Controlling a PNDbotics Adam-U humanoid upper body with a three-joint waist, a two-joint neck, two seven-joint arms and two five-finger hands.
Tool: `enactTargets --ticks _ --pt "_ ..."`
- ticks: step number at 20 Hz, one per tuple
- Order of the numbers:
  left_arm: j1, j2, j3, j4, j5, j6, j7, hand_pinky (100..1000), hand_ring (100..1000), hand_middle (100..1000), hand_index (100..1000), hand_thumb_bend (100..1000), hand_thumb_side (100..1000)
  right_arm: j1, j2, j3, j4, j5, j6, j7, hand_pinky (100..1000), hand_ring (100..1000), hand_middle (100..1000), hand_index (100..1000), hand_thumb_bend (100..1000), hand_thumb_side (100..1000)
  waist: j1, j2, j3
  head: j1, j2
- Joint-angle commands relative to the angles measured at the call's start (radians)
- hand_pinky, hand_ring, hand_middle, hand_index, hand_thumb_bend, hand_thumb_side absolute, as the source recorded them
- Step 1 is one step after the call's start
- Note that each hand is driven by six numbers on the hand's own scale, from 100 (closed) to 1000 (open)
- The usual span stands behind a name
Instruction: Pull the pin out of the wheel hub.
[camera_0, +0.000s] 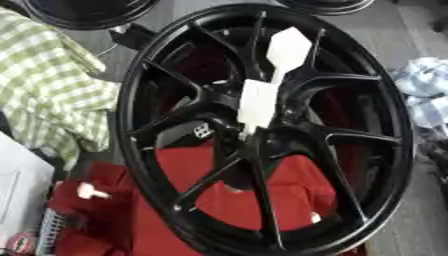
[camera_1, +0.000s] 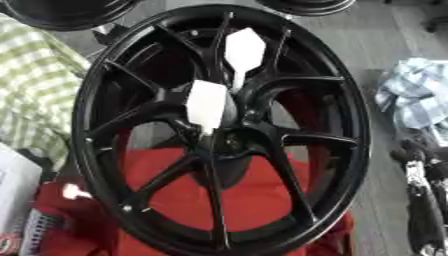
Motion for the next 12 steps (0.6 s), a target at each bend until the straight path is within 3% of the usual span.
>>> enactTargets --ticks 1,6,12 --pt "-0.004 -0.003 0.017 -0.105 0.152 0.019 0.128 623 714 664 806 100 726 -0.001 -0.013 0.000 -0.024 -0.007 0.001 0.002 1000 827 831 803 100 607 0.002 -0.022 0.003 0.009 -0.006" --pt "0.020 -0.086 -0.016 -0.307 0.316 0.038 0.379 593 651 587 748 100 681 -0.015 -0.037 0.009 -0.024 -0.031 0.000 0.017 1000 827 831 804 100 596 -0.002 -0.019 -0.003 0.019 -0.009" --pt "0.094 -0.219 -0.056 -0.505 0.333 0.021 0.530 585 632 565 732 100 675 -0.038 -0.067 0.006 -0.024 -0.074 -0.013 0.034 1000 827 831 804 100 574 -0.004 -0.014 -0.012 0.022 -0.018"
